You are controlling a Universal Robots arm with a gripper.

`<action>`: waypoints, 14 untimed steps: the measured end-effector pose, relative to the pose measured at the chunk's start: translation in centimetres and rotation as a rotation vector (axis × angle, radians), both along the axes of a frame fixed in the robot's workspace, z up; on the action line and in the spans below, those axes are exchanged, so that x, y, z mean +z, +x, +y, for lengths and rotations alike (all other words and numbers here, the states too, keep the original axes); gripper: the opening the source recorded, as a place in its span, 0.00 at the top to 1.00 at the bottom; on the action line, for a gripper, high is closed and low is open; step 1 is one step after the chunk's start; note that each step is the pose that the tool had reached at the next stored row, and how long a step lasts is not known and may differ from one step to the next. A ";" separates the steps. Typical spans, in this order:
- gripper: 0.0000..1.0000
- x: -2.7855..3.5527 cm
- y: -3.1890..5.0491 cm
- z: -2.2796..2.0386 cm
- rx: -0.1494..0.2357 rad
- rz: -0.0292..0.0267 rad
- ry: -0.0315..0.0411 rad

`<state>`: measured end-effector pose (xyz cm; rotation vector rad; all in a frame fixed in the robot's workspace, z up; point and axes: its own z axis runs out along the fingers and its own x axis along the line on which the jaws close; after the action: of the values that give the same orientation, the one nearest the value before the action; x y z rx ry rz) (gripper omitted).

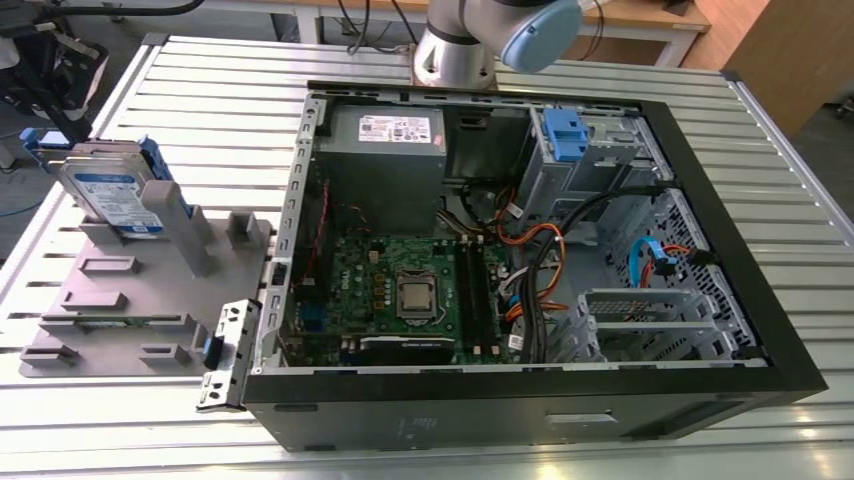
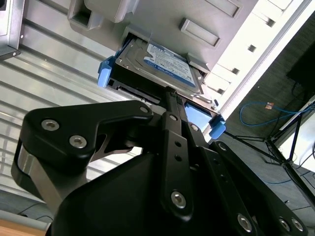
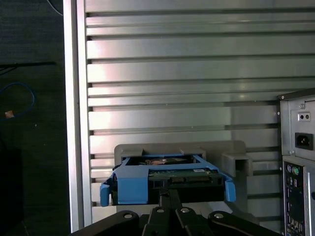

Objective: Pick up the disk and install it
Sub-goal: 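Pick up the disk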

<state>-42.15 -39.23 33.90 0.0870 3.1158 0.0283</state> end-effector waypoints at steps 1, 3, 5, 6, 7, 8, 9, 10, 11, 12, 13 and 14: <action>0.89 0.00 0.00 0.00 0.000 0.0001 0.0000; 0.89 0.00 0.00 0.00 0.000 0.0000 0.0000; 0.89 0.01 0.00 0.00 0.000 0.0000 0.0000; 0.89 0.01 0.00 0.00 0.000 0.0000 0.0000; 0.89 0.01 0.00 0.00 0.000 0.0000 0.0000; 0.89 0.01 0.00 0.00 0.000 0.0000 0.0000; 0.89 0.01 0.00 0.00 0.000 0.0000 0.0000; 0.89 0.01 0.00 0.00 0.000 0.0000 0.0000; 0.89 0.01 0.00 0.00 0.001 0.0000 0.0000; 0.89 0.01 0.00 0.00 0.003 0.0000 -0.0001; 0.89 0.01 0.00 0.00 0.009 0.0000 -0.0001; 0.89 0.01 0.00 0.00 0.016 0.0000 -0.0001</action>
<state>-42.15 -39.23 33.91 0.0620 3.1165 0.0284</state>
